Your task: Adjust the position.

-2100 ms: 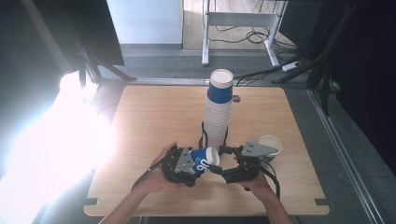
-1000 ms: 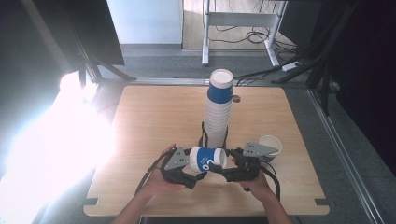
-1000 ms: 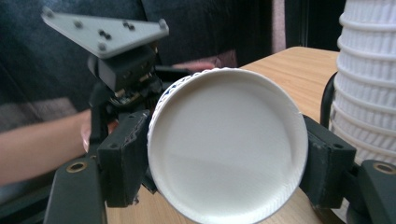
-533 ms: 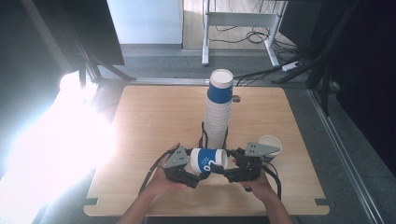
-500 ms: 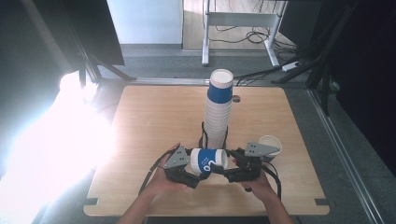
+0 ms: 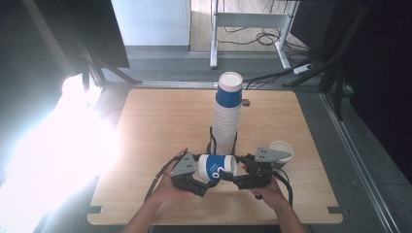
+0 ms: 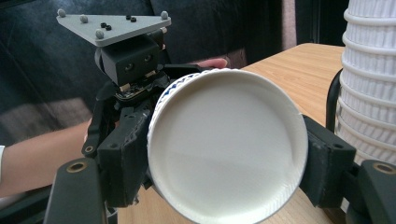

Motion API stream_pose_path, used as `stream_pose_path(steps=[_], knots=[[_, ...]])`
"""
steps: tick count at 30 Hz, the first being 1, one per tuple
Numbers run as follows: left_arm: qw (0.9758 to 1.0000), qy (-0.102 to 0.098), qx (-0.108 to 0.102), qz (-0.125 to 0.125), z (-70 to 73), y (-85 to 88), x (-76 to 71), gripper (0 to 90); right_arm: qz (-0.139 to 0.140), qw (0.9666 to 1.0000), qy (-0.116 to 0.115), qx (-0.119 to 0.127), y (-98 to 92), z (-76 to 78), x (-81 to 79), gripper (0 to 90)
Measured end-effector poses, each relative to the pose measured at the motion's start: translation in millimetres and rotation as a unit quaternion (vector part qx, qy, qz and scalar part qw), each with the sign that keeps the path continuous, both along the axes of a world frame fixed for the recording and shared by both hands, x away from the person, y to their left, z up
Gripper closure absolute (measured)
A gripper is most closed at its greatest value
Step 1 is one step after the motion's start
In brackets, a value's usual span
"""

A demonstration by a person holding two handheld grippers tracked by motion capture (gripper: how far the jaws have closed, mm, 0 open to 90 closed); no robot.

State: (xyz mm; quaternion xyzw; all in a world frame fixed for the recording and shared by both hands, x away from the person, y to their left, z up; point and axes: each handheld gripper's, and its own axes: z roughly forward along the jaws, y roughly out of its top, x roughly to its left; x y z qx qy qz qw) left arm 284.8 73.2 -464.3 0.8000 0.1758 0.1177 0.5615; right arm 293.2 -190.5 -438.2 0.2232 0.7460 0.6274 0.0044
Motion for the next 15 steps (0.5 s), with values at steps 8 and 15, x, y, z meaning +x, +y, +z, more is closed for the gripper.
stream_pose_path(steps=[8,15], knots=[[1.0000,0.007,-0.006,-0.002,-0.4,2.1,-1.6,8.2,0.002,1.0000,0.004,0.002,0.0,-0.1,0.2,27.7],[0.9998,0.008,-0.018,-0.004,2.5,5.4,-1.0,5.2,0.002,1.0000,0.008,-0.002,1.0,-2.5,0.8,27.7]])
